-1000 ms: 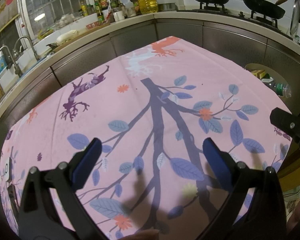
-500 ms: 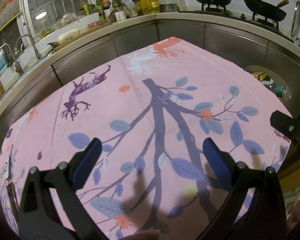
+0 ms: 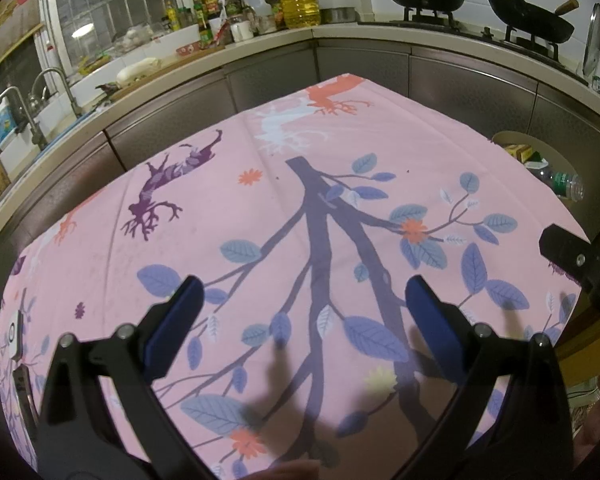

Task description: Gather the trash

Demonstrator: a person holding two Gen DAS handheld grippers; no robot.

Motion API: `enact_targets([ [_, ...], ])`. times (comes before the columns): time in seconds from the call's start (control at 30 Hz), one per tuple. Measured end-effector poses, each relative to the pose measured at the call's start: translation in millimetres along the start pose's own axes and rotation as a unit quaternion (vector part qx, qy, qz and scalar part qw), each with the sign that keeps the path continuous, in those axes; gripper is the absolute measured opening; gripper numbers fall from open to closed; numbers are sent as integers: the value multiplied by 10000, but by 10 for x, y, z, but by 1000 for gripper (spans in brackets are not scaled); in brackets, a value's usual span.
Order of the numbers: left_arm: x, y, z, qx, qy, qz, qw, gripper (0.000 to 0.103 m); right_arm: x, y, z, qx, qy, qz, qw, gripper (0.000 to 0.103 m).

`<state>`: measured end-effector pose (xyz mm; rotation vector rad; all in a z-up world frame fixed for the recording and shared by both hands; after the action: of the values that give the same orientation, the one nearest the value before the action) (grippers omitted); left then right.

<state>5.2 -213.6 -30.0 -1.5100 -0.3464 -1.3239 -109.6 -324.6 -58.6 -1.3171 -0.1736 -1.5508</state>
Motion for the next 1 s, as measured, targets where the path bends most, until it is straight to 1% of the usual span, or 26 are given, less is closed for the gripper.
enact_targets([
  [1.0, 17, -23, 16, 6, -8, -3, 10000, 97, -54, 10, -22, -13, -11, 22, 10000, 90],
])
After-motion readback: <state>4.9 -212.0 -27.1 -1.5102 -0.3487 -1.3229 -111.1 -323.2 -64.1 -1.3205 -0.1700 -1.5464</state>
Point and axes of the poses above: each gripper's, at about its wrist camera, not at the fingertips, and y roughly the way its jaws point, z to its left, x to its top, the point moved 8 cm from there along y, roughly the way its jaws point, and after that the axes turned 14 degrees about -z, right-handed, at the moved point
